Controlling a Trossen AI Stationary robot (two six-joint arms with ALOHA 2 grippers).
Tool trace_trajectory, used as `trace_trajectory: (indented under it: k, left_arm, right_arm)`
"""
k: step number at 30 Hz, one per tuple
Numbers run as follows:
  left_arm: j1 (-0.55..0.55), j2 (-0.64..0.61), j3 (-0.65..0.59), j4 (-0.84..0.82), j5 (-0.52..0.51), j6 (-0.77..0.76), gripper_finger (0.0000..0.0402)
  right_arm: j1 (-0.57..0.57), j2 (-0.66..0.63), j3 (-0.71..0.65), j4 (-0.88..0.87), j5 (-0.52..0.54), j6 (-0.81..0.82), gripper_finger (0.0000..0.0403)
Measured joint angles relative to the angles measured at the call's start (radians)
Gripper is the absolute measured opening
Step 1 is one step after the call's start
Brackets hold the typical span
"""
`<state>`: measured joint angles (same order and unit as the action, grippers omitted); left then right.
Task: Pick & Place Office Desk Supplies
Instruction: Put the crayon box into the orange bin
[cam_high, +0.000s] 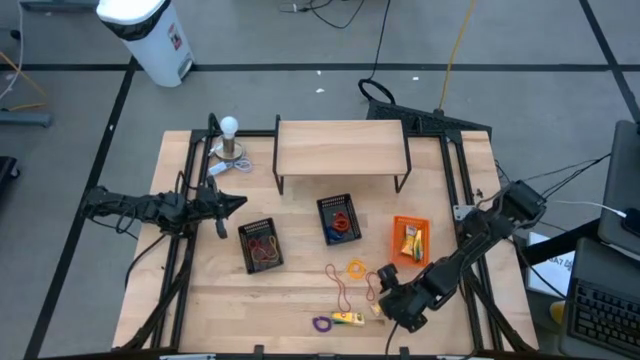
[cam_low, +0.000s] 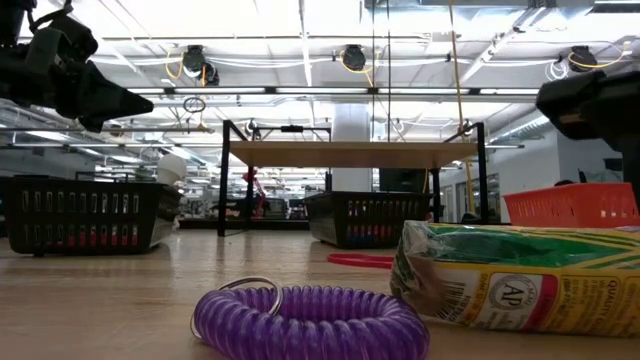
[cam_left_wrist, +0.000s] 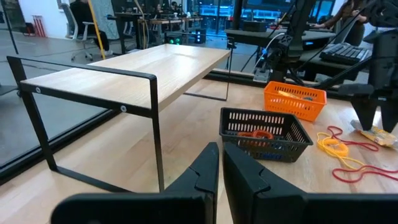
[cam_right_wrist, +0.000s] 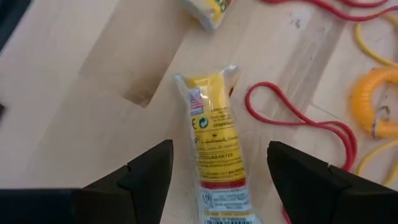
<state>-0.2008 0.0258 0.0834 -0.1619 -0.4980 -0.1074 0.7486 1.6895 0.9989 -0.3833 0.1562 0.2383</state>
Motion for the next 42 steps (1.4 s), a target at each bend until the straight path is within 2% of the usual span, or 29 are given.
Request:
trace_trajectory:
  k: [7, 12, 19, 27, 32, 38, 42]
  left_arm:
    - [0.000, 0.000, 0.000, 0.000, 0.000, 0.000, 0.0021]
    - [0.000, 0.000, 0.000, 0.000, 0.000, -0.004, 0.0021]
    - [0.000, 0.000, 0.000, -0.001, -0.001, -0.004, 0.0021]
    - [0.000, 0.000, 0.000, -0.002, 0.000, -0.007, 0.0021]
    - [0.000, 0.000, 0.000, -0.003, 0.000, -0.008, 0.0021]
    - [0.000, 0.000, 0.000, -0.006, 0.000, -0.008, 0.0021]
    - [0.000, 0.000, 0.000, -0.010, 0.000, -0.009, 0.0021]
  right_arm:
    - [0.000, 0.012, 0.000, -0.001, 0.000, -0.015, 0.0247]
    - [0.000, 0.033, 0.000, 0.000, -0.027, -0.013, 0.0220]
    - [-0.011, 0.061, 0.002, 0.004, -0.087, 0.044, 0.0165]
    - [-0.023, -0.016, -0.003, 0.010, -0.080, 0.060, 0.0064]
    - [-0.020, -0.115, -0.003, 0.036, -0.081, 0.049, 0.0062]
    - [-0.039, -0.236, -0.003, 0.077, -0.076, 0.049, 0.0097]
    - [-0.056, -0.325, -0.002, 0.133, -0.079, -0.019, 0.0083]
